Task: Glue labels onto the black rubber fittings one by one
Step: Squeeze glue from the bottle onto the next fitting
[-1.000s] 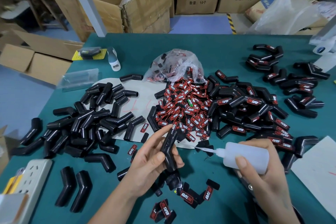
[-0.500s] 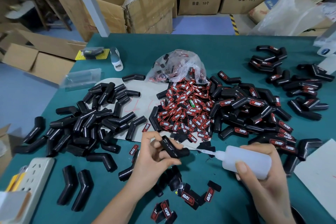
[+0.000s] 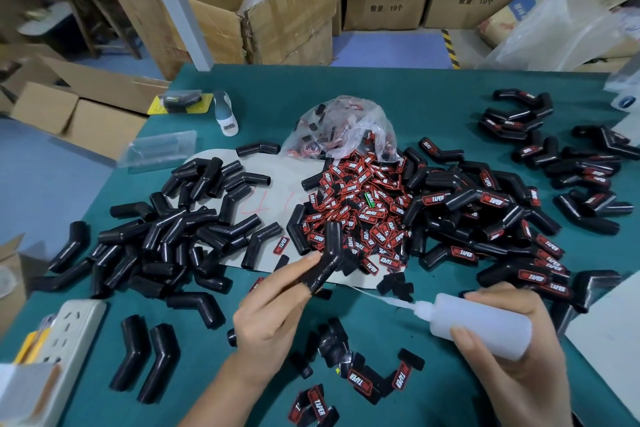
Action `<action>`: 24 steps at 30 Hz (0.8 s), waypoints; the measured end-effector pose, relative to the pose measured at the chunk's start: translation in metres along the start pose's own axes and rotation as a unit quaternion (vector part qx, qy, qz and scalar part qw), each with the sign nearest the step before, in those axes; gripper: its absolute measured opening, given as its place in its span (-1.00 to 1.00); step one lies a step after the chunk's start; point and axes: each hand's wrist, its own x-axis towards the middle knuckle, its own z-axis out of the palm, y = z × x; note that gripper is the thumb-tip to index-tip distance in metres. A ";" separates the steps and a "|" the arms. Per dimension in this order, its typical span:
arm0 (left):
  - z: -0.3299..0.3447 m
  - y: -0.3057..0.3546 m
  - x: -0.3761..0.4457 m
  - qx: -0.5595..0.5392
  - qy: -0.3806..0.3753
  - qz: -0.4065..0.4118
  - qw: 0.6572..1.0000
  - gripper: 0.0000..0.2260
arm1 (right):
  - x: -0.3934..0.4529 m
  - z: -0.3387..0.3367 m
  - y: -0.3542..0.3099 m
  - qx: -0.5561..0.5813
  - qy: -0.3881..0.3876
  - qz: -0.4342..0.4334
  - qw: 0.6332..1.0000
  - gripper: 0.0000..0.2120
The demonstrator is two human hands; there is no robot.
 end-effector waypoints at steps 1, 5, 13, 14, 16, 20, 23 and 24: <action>0.001 -0.001 0.000 0.011 0.006 0.016 1.000 -0.80 | 0.000 0.001 0.001 -0.004 -0.003 -0.004 1.000 -0.69; 0.003 -0.005 -0.001 0.050 0.017 0.062 0.997 -0.85 | -0.001 0.002 0.001 -0.008 -0.001 -0.013 1.000 -0.67; -0.001 -0.005 0.004 0.127 -0.004 0.120 0.985 -0.85 | -0.002 0.004 0.004 -0.016 -0.008 -0.018 1.000 -0.71; 0.000 -0.005 0.004 0.129 -0.003 0.122 0.984 -0.85 | -0.002 0.004 0.003 -0.015 -0.008 -0.017 1.000 -0.71; 0.000 -0.006 0.003 0.129 -0.004 0.126 0.984 -0.84 | -0.002 0.004 0.004 -0.015 -0.009 -0.014 1.000 -0.70; 0.000 -0.008 0.002 0.128 -0.008 0.123 0.984 -0.85 | -0.002 0.004 0.005 -0.018 -0.014 -0.012 1.000 -0.70; 0.000 -0.007 0.001 0.130 -0.009 0.121 0.984 -0.86 | -0.003 0.003 0.006 -0.023 -0.012 -0.011 1.000 -0.71; 0.000 -0.007 0.002 0.132 -0.007 0.122 0.984 -0.86 | -0.003 0.002 0.007 -0.027 -0.011 -0.011 1.000 -0.71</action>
